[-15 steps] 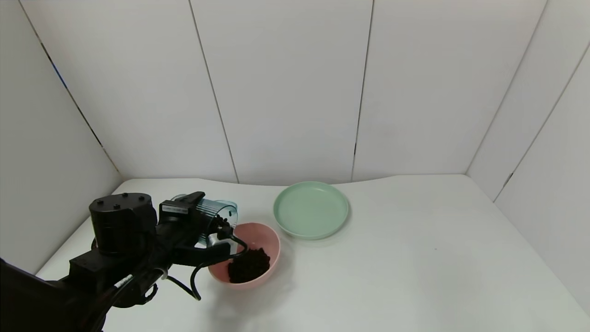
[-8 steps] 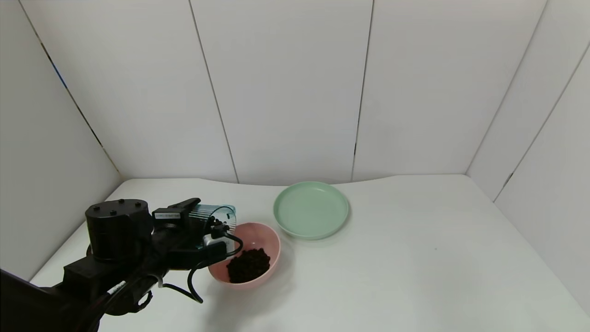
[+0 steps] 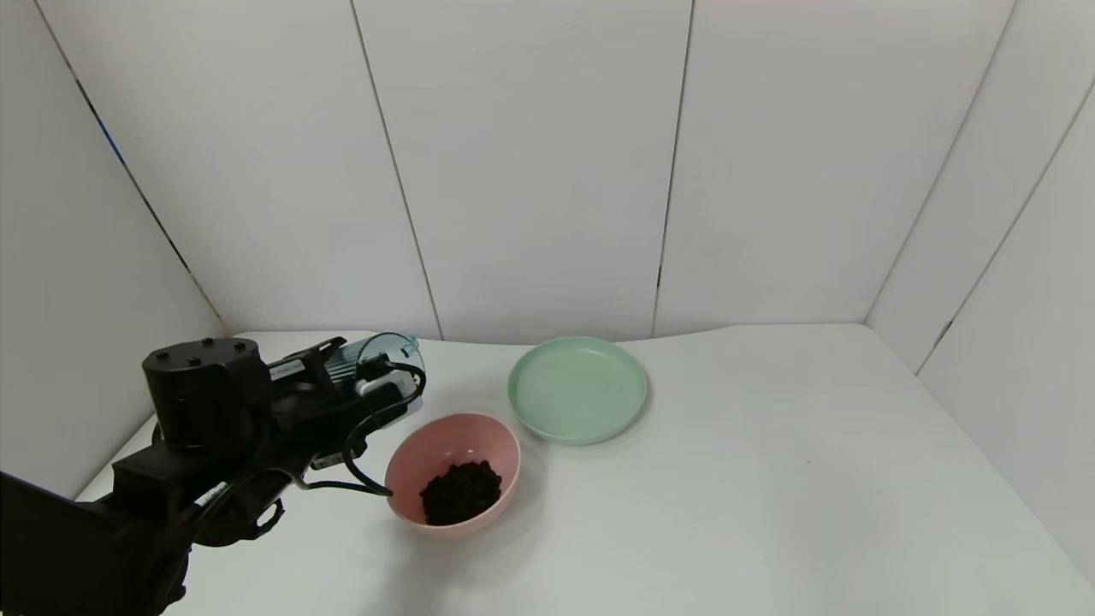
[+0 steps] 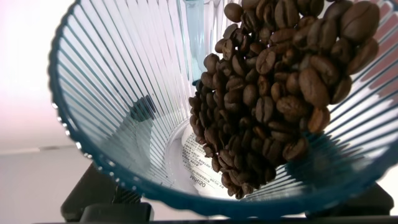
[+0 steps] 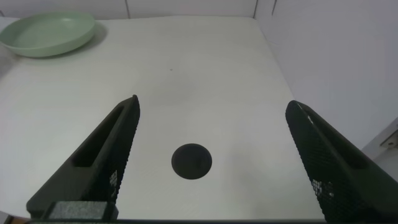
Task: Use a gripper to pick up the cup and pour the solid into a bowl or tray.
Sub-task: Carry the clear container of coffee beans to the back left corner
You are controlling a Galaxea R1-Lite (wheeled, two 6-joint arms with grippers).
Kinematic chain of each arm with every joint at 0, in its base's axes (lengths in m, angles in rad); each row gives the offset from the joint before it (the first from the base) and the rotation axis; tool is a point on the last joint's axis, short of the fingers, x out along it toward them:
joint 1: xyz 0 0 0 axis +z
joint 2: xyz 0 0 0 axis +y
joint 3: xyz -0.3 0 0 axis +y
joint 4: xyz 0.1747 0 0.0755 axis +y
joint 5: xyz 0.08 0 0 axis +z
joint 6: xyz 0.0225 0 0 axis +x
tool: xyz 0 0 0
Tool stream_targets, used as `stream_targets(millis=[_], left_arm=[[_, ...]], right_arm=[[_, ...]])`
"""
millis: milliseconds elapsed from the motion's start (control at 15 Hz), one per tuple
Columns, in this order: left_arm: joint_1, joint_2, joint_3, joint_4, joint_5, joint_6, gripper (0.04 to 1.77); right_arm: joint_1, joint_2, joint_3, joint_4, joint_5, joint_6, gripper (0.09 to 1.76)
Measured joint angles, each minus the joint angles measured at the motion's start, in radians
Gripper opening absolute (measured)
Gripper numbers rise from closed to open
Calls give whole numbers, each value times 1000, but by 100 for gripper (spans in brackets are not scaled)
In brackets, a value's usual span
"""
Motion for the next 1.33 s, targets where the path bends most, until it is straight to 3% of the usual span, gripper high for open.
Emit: stream_targets(millis=[267,533,1000,1333], left_arm=[[75,1,-22,1,-49,-133,131],[130,-2,-37,25,-58,-291,131],[207,-17,-54,65,-59,-565,131],[227,-21,-15,54,-76,-805,131]], right_arm=[[0,0,0,0,0,0,171],[0,0,0,0,0,0,171],[0,0,0,0,0,0,171],[0,0,0,0,0,0,171]])
